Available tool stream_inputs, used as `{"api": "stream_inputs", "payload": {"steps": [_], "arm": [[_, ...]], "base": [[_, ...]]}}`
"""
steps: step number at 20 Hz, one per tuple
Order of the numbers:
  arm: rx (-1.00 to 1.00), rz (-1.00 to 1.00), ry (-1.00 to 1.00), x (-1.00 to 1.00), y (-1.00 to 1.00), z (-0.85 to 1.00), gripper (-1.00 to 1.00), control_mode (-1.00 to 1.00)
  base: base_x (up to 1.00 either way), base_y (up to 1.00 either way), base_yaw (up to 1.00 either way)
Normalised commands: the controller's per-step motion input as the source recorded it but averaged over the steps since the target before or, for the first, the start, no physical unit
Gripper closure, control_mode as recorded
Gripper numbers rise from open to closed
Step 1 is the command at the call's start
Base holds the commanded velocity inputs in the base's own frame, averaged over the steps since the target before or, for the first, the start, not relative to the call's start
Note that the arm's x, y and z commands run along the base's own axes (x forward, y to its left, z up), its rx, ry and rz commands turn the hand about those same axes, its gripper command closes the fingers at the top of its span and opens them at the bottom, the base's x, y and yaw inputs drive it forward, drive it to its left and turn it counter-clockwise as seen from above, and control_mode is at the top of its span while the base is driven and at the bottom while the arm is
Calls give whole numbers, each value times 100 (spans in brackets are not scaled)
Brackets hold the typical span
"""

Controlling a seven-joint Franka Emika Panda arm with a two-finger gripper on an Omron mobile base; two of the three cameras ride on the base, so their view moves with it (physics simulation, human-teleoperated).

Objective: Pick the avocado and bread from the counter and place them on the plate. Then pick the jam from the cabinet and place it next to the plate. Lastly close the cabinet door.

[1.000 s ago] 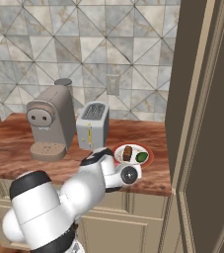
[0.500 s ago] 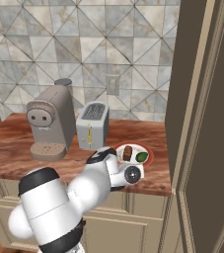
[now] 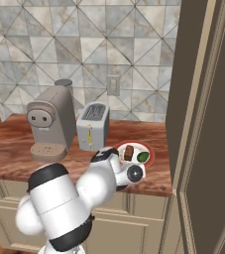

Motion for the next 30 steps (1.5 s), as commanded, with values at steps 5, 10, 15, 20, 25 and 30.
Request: {"api": "stream_inputs", "payload": {"steps": [5,10,15,20,25,30], "arm": [[-6,0,0,0,12,-32,100,-100],[-4,0,0,-6,21,-3,-100,-100],[0,0,-8,-61,0,0,-100,-100],[0,0,-11,-72,0,1,-100,-100],[0,0,-7,-27,0,3,-100,-100],[0,0,-7,-1,0,0,-100,-100]], "base": [[0,0,0],[0,0,0],[0,0,0],[0,0,0],[0,0,0],[0,0,0]]}}
